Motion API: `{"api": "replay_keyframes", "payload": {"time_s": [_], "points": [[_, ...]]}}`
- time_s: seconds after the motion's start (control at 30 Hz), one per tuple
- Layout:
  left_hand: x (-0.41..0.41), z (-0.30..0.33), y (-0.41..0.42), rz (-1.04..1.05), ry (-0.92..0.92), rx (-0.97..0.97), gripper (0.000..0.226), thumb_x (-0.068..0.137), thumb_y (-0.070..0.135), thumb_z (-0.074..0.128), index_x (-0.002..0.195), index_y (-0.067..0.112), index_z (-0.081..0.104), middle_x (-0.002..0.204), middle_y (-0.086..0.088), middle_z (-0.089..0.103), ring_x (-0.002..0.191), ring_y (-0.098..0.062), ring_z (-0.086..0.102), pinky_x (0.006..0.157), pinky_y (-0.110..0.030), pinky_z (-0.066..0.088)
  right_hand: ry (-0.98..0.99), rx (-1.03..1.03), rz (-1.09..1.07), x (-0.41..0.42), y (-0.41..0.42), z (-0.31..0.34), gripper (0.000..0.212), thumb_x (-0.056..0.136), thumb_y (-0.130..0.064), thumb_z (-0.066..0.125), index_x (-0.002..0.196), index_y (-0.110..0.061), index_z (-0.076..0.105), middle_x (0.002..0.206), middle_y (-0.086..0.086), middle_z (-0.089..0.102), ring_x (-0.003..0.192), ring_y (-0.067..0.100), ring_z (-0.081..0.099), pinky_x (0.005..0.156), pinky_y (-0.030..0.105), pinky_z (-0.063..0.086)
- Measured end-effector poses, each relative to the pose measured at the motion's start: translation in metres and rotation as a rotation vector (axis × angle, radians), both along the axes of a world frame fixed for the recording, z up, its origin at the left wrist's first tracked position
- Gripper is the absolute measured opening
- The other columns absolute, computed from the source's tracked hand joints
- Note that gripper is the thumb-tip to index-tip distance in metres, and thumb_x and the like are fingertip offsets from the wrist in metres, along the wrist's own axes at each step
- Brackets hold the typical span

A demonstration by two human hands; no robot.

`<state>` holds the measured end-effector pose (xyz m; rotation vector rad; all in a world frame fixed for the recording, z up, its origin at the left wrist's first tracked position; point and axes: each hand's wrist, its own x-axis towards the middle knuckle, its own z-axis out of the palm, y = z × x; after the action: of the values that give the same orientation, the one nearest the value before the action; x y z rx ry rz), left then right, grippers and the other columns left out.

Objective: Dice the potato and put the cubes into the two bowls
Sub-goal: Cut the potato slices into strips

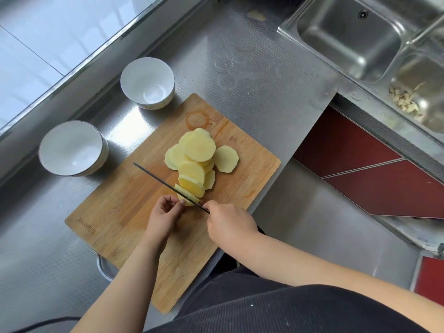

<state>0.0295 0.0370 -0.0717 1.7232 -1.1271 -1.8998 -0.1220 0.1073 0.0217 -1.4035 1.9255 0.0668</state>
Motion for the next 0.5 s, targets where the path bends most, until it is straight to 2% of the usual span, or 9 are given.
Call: {"api": "replay_keyframes", "payload": {"time_s": [0.3, 0.5], "points": [[0.001, -0.001, -0.001, 0.016, 0.018, -0.006, 0.005, 0.093, 0.018, 0.062, 0.095, 0.017, 0.058, 0.088, -0.006, 0.06, 0.076, -0.018, 0.05, 0.069, -0.032, 0.041, -0.003, 0.019, -0.012, 0.002, -0.006, -0.007, 0.035, 0.1, -0.018, 0.042, 0.135, -0.023, 0.046, 0.106, 0.008, 0.065, 0.091, 0.03, 0.061, 0.06, 0.033, 0.042], [0.002, -0.004, -0.001, 0.016, 0.023, -0.013, 0.007, 0.091, 0.02, 0.065, 0.093, 0.019, 0.058, 0.086, -0.004, 0.058, 0.077, -0.018, 0.049, 0.072, -0.034, 0.041, -0.006, 0.04, -0.02, 0.003, -0.011, -0.015, 0.036, 0.1, -0.017, 0.042, 0.135, -0.022, 0.045, 0.109, 0.009, 0.064, 0.093, 0.031, 0.061, 0.062, 0.033, 0.044]]}}
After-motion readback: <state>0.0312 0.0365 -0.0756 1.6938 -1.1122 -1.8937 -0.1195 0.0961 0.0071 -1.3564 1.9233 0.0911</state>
